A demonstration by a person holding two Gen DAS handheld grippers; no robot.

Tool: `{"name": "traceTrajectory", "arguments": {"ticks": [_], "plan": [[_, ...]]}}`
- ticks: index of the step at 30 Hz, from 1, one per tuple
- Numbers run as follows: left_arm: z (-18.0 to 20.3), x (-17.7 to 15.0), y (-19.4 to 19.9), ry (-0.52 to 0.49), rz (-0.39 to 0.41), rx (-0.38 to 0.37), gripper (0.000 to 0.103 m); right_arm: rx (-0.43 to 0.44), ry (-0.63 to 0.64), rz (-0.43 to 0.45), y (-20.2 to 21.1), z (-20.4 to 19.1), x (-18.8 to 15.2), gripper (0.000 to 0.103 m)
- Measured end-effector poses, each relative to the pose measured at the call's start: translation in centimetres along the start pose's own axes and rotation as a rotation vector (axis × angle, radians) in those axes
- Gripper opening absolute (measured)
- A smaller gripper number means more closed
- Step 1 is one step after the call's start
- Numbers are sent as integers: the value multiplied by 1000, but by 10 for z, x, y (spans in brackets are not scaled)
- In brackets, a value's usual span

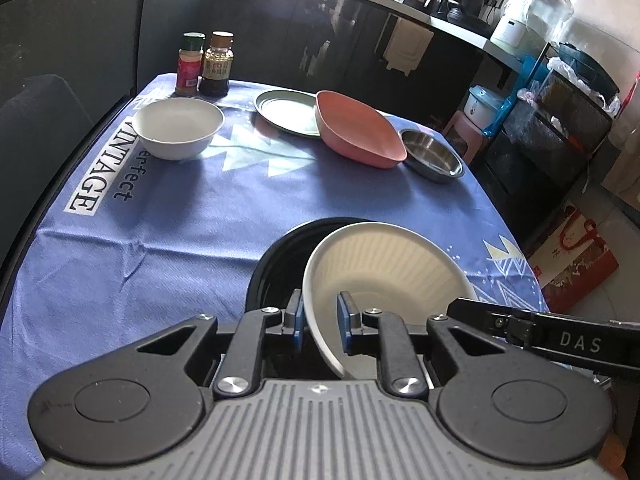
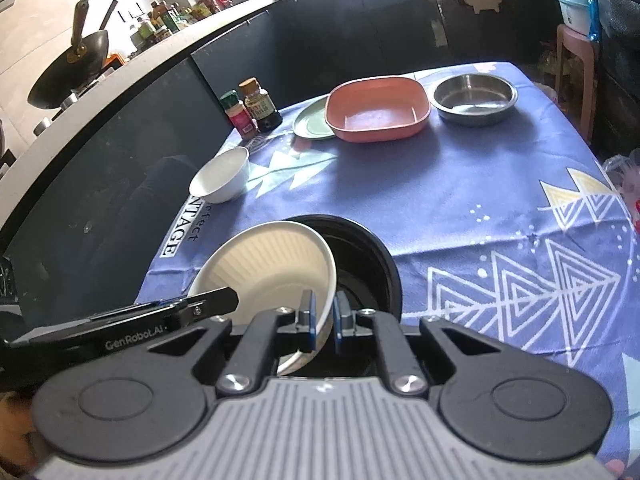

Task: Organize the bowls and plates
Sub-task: 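Lift the cream ribbed bowl with both grippers and lower it into the black bowl, then open both grippers and withdraw from the ribbed bowl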

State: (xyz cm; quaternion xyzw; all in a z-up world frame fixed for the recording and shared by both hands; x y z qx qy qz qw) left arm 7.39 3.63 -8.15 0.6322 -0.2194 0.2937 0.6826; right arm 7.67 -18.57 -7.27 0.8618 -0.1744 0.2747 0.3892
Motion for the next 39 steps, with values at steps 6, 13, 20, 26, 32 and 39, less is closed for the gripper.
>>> {"name": "traceTrajectory", "arguments": {"ticks": [6, 13, 20, 26, 32, 39], "plan": [[3, -2, -8, -11, -21, 11, 16, -11, -11, -17, -5, 4, -5, 11], [6, -4, -13, -23, -26, 19, 17, -24, -14, -22, -10, 7, -7, 11], [10, -7, -14, -42, -14, 45, 30, -69, 16, -20, -15, 8, -10, 11], [3, -3, -9, -25, 11, 57, 32, -76, 12, -18, -16, 10, -10, 11], [-2, 1, -1, -3, 35, 52, 34, -90, 26, 13, -7, 6, -6, 11], [-10, 10, 12, 16, 84, 45, 38, -88, 37, 46, 4, 3, 3, 11]]}}
Point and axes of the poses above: each gripper's, at about its wrist camera, not at the fingertips, and y roughly against the way its jaws point, z to its right, x to its top, the point moved 1 cm from there along -y, roughly the way its jaws point, and after that the axes turned 14 degrees about x, right-handed, at the moved point
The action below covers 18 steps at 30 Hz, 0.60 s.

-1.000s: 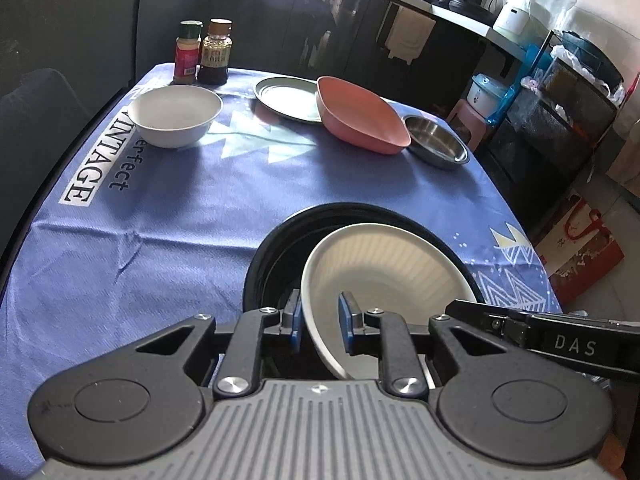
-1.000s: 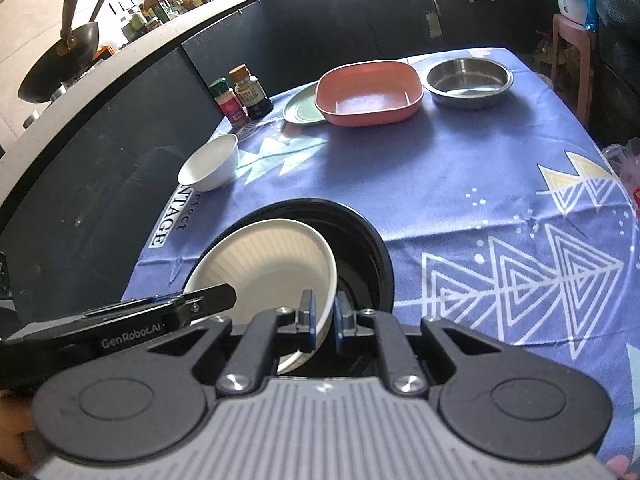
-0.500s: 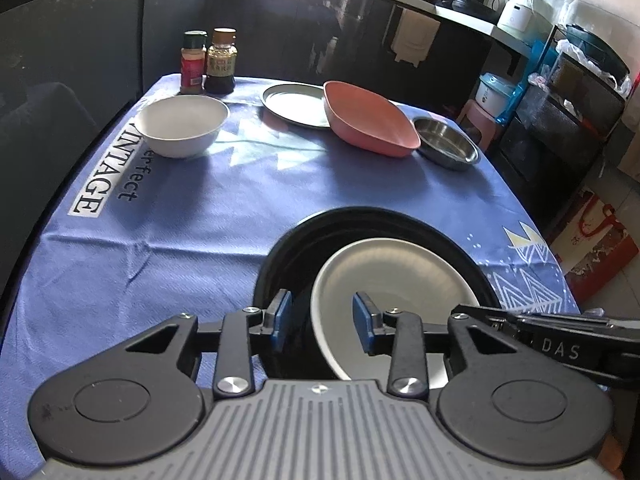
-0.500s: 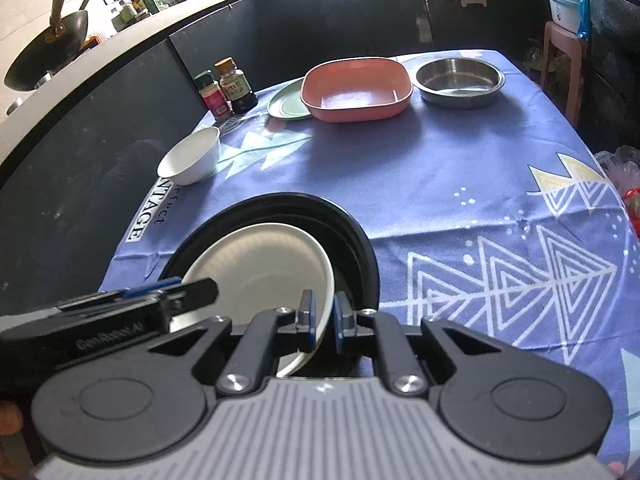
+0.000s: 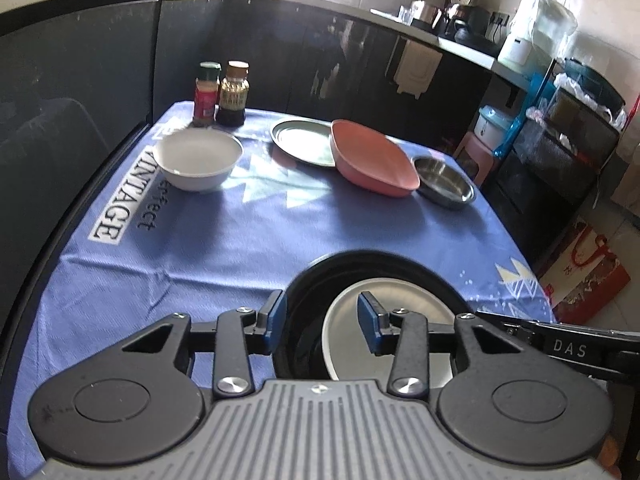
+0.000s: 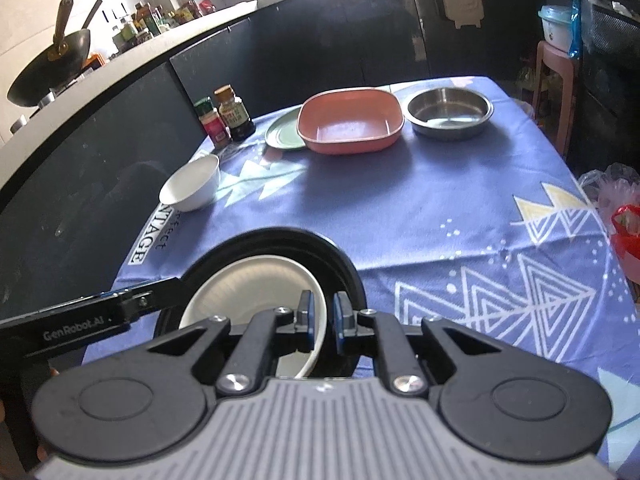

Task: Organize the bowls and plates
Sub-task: 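Open both grippers and withdraw from the ribbed bowl, then grasp the small white bowl rim with both grippers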

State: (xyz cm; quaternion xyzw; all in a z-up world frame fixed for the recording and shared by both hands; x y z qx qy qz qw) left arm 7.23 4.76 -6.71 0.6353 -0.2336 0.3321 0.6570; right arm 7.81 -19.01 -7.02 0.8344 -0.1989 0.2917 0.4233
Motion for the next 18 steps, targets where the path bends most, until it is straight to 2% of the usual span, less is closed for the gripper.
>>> {"name": "traceTrajectory", "arguments": {"ticks": [7, 10, 14, 15, 16, 18], "plan": [[-25, 17, -3, 68, 26, 47, 43, 15, 14, -3, -3, -4, 20, 11], [-38, 27, -10, 94, 38, 97, 48, 16, 25, -13, -10, -7, 33, 11], [-58, 40, -24, 142, 34, 145, 48, 19, 50, -25, -21, -15, 46, 12], [-63, 44, -28, 157, 32, 150, 48, 18, 57, -29, -25, -17, 49, 17], [-69, 47, -32, 172, 32, 159, 48, 18, 59, -31, -29, -19, 52, 34], [-77, 54, -41, 191, 35, 183, 48, 15, 66, -18, -36, -24, 59, 49]]}}
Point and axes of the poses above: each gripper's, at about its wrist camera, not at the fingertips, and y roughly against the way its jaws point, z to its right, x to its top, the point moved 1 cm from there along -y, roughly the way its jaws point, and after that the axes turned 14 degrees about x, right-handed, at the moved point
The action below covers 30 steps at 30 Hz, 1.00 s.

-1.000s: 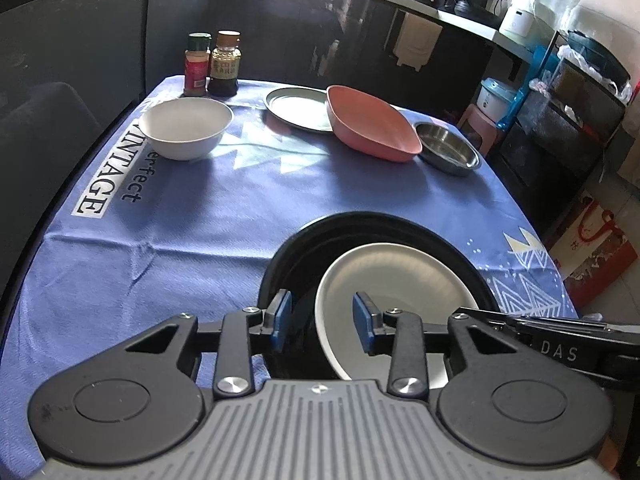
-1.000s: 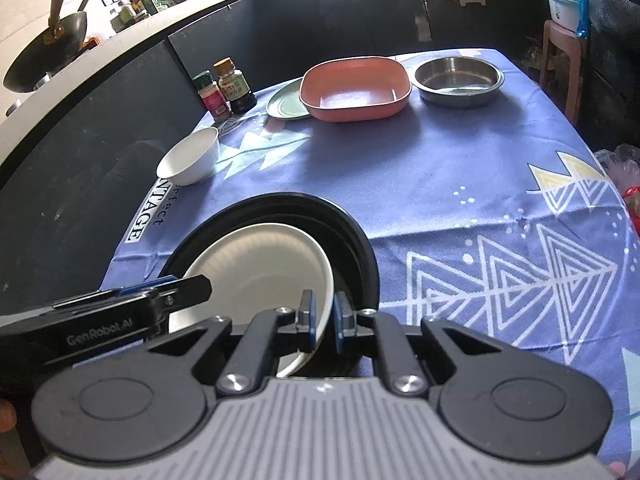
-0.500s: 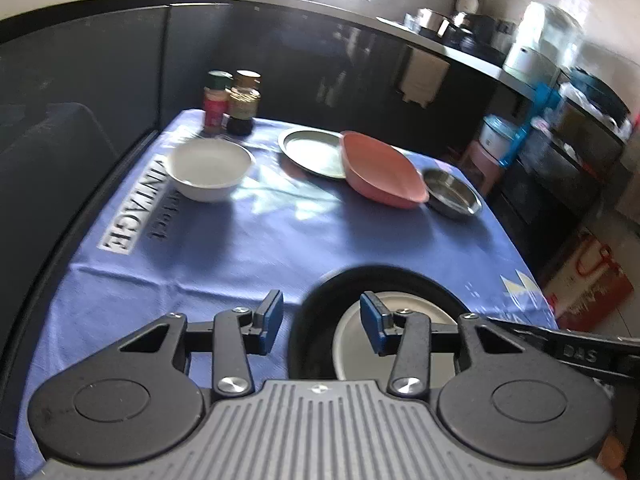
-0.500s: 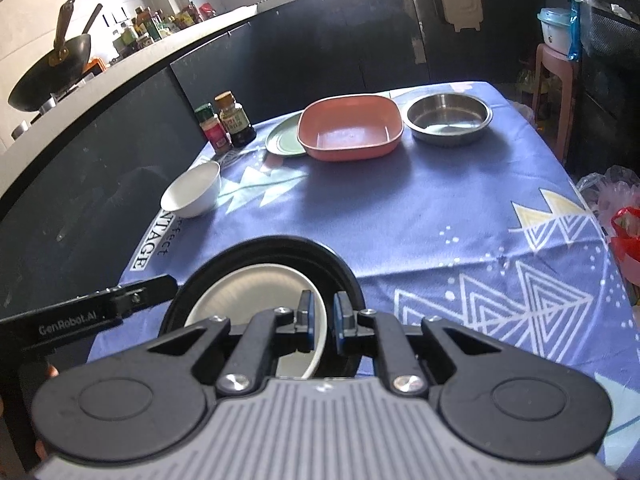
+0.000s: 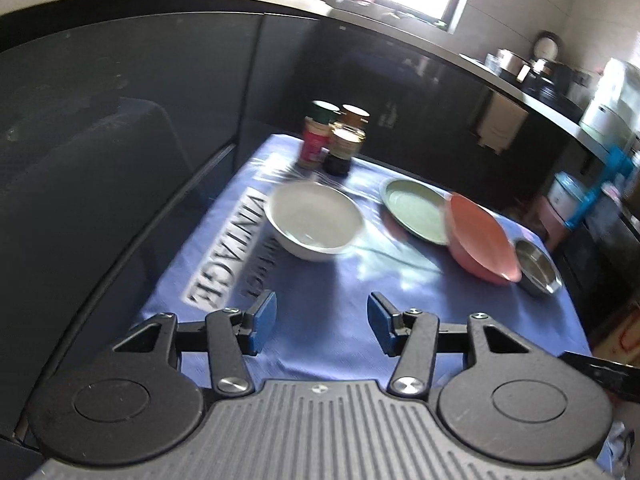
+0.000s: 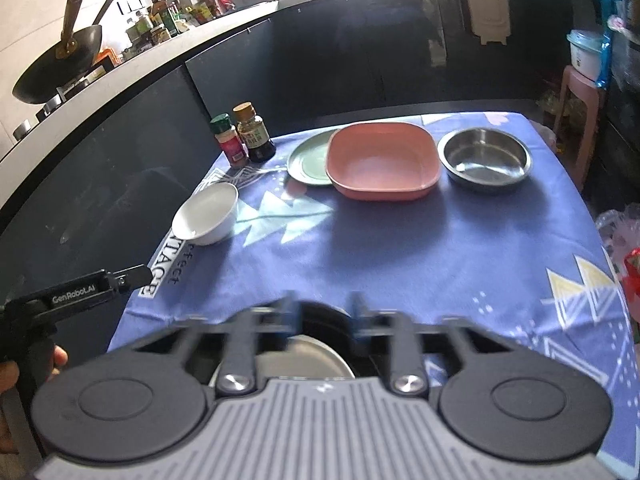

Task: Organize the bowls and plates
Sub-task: 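Grasp the small white bowl rim with both grippers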

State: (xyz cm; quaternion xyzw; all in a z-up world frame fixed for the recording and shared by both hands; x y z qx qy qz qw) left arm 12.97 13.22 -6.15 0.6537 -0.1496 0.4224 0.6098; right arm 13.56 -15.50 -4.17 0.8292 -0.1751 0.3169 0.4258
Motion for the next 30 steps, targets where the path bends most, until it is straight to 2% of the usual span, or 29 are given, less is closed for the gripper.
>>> {"name": "traceTrajectory", "arguments": {"ticks": [6, 12, 16, 19, 22, 28, 30], "plan": [[-10, 25, -35, 50, -7, 60, 47, -2, 83, -22, -36, -19, 29, 49], [-9, 39, -64, 48, -21, 67, 47, 24, -3, -62, -81, -25, 52, 49], [-10, 45, -84, 48, -29, 75, 47, -1, -34, -92, -119, -25, 66, 41], [-13, 52, -100, 67, -50, 72, 46, -3, -65, -128, -146, -26, 71, 40], [-15, 54, -112, 82, -82, 33, 41, -6, -56, -140, -165, -30, 75, 40], [-12, 58, -131, 72, -90, 38, 36, 6, -68, -171, -195, -33, 85, 40], [-11, 58, -137, 75, -100, 36, 30, 18, -70, -180, -203, -34, 88, 38]]}}
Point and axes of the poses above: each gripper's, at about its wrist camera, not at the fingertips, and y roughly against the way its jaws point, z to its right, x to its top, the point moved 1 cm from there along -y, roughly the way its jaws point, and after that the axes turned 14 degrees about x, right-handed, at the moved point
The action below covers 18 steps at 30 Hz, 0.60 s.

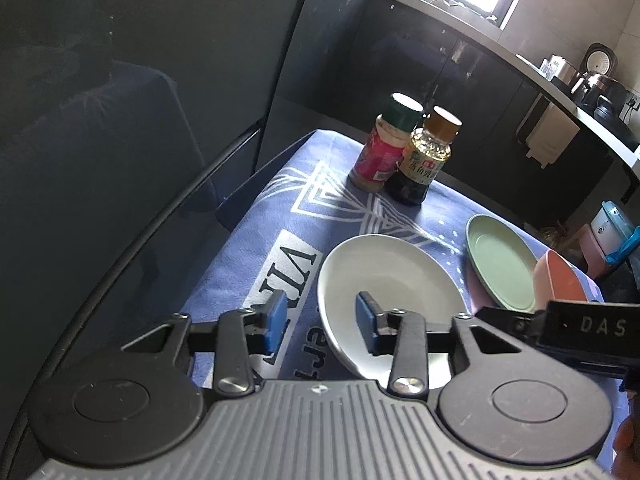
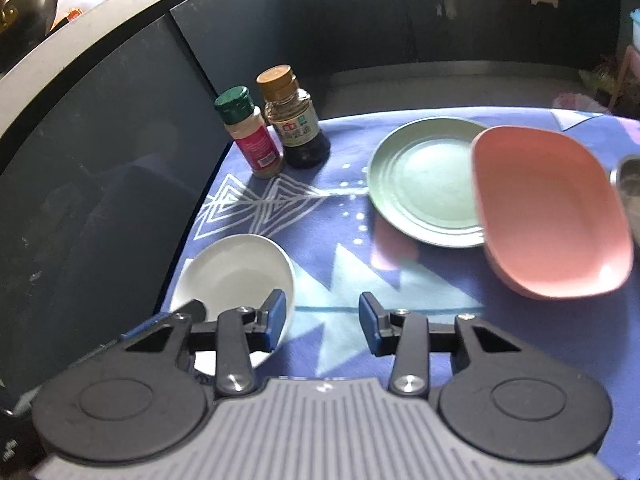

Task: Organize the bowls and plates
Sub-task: 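Grasp the small white bowl rim with both grippers, then carry the small white bowl with both grippers and lower it into the ribbed bowl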

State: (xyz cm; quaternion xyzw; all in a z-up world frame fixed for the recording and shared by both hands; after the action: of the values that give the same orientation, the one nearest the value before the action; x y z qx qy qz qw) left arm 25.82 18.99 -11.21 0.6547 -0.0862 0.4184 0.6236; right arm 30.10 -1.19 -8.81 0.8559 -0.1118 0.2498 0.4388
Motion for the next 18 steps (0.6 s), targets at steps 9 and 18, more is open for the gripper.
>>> {"name": "traceTrajectory", "arguments": {"ticks": [9, 18], "plan": [[6, -3, -10, -15, -26, -33, 11, -7, 31, -48, -21, -9, 1, 3], [17, -9, 32, -68, 33, -92, 11, 42, 25, -11, 32, -6, -8, 3]]}}
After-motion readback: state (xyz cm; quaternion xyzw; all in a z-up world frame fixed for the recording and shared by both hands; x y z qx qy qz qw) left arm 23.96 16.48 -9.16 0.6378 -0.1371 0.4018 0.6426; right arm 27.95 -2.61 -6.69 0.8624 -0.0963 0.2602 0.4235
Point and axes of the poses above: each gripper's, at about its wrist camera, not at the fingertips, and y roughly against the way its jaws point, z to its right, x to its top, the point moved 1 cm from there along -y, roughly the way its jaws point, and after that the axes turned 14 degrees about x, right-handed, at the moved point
